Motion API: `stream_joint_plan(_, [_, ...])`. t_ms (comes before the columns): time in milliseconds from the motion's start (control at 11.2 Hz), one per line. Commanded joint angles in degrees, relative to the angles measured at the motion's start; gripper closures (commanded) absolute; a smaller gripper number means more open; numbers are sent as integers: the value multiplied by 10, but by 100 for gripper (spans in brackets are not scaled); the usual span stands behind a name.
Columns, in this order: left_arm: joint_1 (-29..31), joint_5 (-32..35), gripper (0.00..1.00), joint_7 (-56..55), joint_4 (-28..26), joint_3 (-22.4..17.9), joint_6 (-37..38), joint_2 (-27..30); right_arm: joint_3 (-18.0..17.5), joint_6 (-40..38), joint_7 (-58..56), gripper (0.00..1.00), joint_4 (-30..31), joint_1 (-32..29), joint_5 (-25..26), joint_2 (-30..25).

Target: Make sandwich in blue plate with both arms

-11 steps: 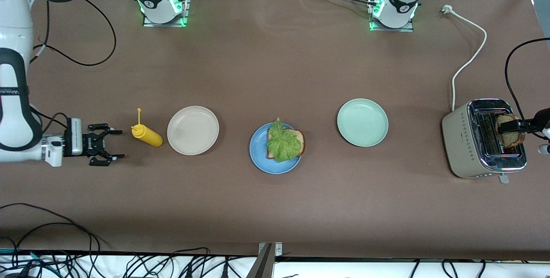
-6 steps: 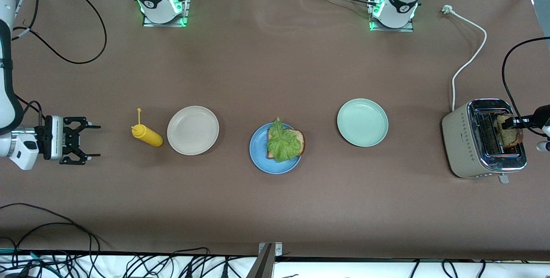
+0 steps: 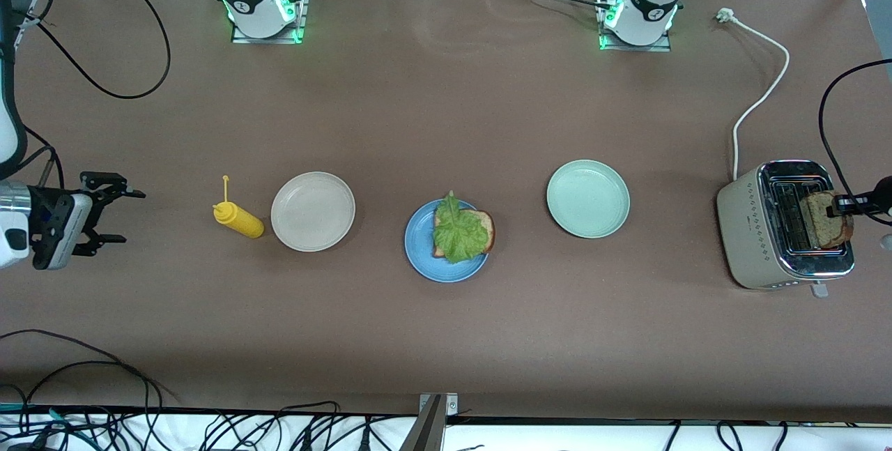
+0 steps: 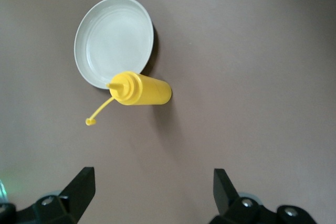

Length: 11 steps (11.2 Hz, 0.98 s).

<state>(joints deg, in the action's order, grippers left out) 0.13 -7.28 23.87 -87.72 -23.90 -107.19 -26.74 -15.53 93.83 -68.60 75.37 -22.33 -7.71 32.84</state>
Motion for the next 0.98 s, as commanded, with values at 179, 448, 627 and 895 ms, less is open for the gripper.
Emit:
stream_joint_plan(179, [-21,10,100,-2,54,-4,12,19,-50,-7,278,0,49,-6,61,-85])
stream_joint_plan(448, [-29,10,100,-2,54,-1,20,54,-85,-1,454,0,79,-6,100,-116])
stream_joint_plan(627, [-40,8,100,-3,54,5,41,74,-100,5,557,0,116,-6,129,-146])
stream_joint_plan(895, [-41,3,100,-4,55,35,77,94,-105,10,644,0,178,-6,133,-204])
